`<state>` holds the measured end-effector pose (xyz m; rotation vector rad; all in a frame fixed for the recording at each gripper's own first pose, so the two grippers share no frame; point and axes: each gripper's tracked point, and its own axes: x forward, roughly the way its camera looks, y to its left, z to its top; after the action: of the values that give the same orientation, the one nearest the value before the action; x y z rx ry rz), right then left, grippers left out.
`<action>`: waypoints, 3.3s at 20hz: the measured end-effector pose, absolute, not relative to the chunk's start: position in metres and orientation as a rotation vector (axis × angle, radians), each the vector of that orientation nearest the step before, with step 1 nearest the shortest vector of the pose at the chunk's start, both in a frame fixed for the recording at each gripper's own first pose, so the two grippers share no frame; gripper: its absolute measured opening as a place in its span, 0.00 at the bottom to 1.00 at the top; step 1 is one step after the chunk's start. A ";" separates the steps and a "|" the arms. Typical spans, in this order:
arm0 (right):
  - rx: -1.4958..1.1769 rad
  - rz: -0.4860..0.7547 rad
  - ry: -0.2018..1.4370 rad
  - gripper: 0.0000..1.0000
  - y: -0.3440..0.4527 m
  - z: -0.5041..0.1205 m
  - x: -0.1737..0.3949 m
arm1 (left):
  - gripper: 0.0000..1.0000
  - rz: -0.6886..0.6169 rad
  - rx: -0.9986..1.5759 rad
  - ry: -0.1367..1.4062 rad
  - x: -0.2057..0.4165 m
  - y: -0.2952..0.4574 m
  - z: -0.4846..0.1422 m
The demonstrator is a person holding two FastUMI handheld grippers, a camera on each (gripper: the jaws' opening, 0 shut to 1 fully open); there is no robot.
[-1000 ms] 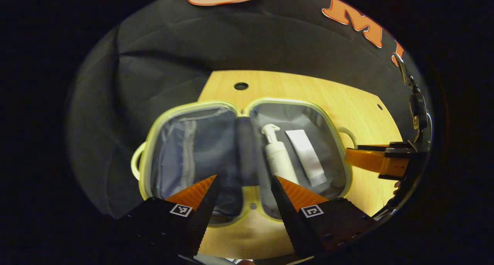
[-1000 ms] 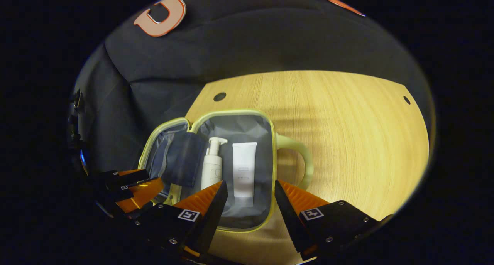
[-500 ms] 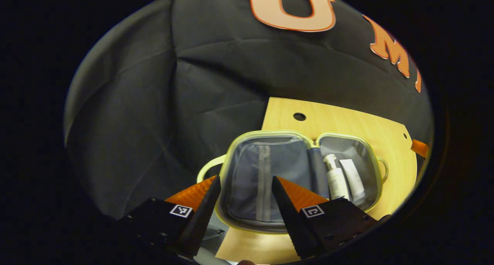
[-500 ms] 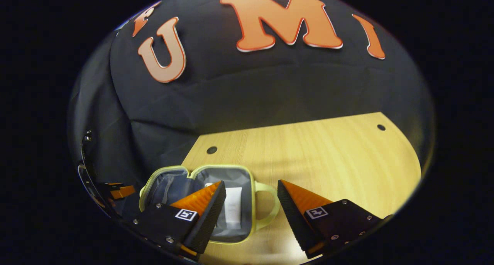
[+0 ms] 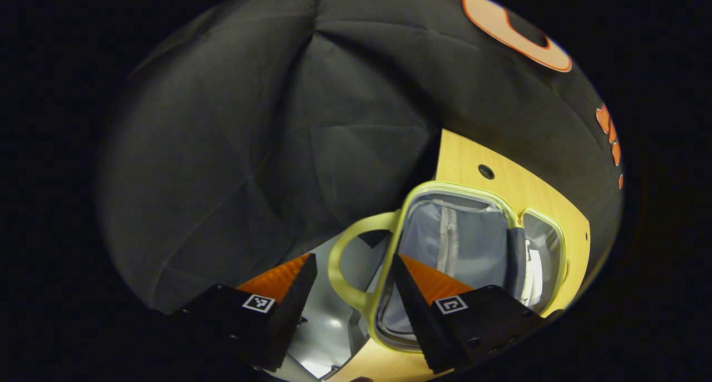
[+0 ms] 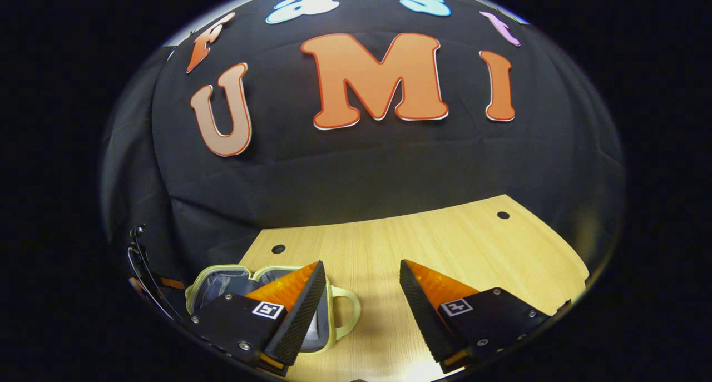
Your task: First open the suitcase, pack the skin care products into it, and then close the suitcase.
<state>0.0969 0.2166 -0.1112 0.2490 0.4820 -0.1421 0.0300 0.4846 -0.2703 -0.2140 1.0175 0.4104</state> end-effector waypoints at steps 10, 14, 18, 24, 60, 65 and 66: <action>0.208 -0.259 0.431 0.87 0.161 -0.086 0.080 | 0.64 0.410 -0.524 1.168 0.012 0.491 -0.360; 0.183 -0.285 0.440 0.88 0.143 -0.086 0.068 | 0.38 0.337 -0.596 1.180 0.016 0.482 -0.371; 0.169 -0.309 0.445 0.88 0.132 -0.089 0.058 | 0.19 0.302 -0.595 1.110 0.026 0.485 -0.355; 0.148 -0.300 0.436 0.88 0.122 -0.095 0.061 | 0.11 0.222 -0.397 0.957 0.048 0.464 -0.268; 0.145 -0.137 0.358 0.88 -0.039 -0.121 0.033 | 0.22 -0.158 -0.002 0.787 0.107 -0.014 -0.128; 0.138 -0.108 0.330 0.88 -0.053 -0.109 0.033 | 0.42 -0.184 -0.041 0.700 0.105 -0.083 -0.115; 0.138 -0.107 0.316 0.88 -0.057 -0.105 0.032 | 0.51 -0.189 -0.023 0.660 0.100 -0.093 -0.103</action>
<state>0.0322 -0.0568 -0.1048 0.1382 0.3165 -0.1070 0.0998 -0.0932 -0.1026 -0.0230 0.6595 -0.1886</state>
